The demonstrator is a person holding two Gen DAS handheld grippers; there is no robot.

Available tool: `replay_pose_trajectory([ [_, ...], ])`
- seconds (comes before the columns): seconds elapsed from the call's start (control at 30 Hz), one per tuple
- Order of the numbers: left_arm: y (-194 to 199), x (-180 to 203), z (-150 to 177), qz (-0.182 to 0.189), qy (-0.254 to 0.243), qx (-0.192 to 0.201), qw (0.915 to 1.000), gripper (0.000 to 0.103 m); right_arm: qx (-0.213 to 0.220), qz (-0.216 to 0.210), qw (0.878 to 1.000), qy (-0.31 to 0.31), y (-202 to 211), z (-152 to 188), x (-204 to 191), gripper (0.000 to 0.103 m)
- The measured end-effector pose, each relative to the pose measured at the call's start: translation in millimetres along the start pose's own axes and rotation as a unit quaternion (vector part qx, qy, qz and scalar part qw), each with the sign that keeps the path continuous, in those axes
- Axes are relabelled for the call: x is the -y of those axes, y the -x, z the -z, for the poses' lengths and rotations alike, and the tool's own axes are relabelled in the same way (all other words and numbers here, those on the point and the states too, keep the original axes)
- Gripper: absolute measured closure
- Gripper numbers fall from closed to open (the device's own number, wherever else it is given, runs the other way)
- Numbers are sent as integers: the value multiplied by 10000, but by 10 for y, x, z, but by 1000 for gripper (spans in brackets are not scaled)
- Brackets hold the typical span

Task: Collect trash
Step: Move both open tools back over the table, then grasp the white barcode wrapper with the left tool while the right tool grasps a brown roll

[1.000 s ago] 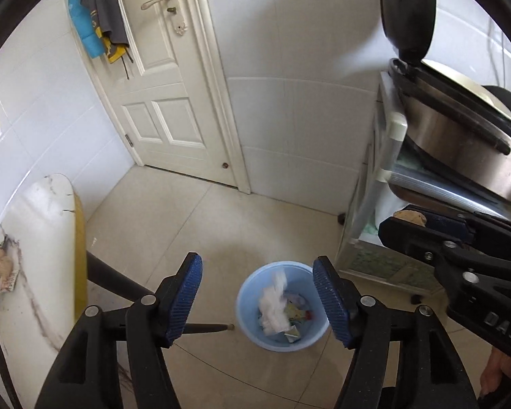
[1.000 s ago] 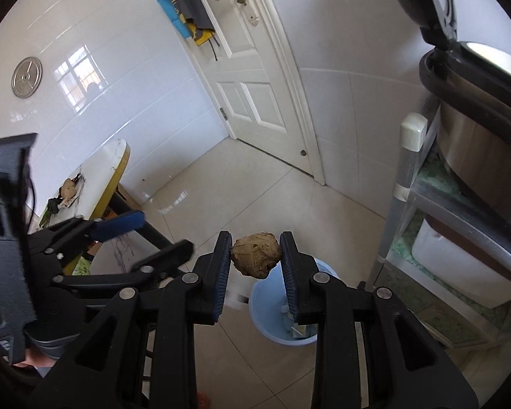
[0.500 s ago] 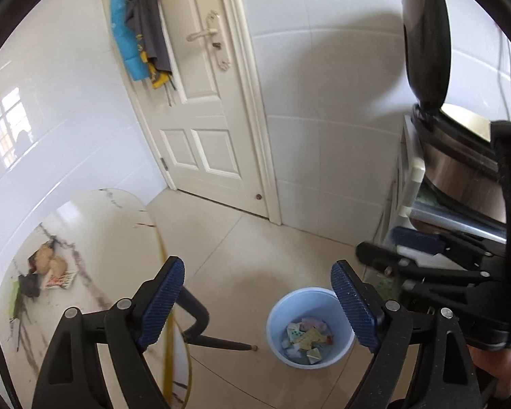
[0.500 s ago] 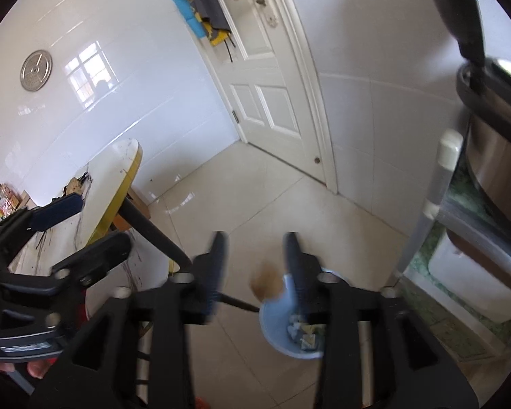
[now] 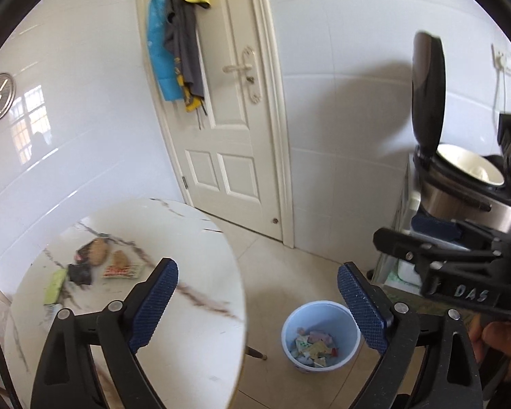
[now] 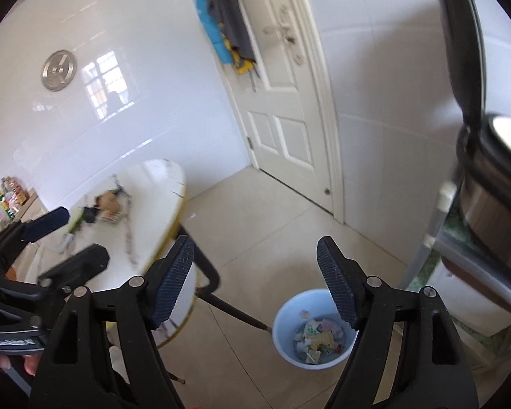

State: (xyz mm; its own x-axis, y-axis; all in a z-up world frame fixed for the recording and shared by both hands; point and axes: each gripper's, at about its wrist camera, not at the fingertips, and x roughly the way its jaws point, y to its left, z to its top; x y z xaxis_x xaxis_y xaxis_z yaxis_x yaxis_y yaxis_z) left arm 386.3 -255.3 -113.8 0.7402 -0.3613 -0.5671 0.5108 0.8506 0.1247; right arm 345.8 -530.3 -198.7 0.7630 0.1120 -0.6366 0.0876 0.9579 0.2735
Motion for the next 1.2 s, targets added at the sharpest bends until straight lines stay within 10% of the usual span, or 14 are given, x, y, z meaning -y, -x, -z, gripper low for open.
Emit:
replay_pose_trajectory([
  [0.43,660,-1276,438,-622,592,53,9963,6,290,-499,9936,966,232,-344,-1370,16],
  [0.73,76,-2718,769,-1349,1494,-1036,9740,6,-368,-711,9852,1514,-574,-362,-2127,16],
  [1.2,-664,-3317,823,-1290,1716,-1776,9604,21,-1435,-742,9687,1886,-2135,-374,-2612,21],
])
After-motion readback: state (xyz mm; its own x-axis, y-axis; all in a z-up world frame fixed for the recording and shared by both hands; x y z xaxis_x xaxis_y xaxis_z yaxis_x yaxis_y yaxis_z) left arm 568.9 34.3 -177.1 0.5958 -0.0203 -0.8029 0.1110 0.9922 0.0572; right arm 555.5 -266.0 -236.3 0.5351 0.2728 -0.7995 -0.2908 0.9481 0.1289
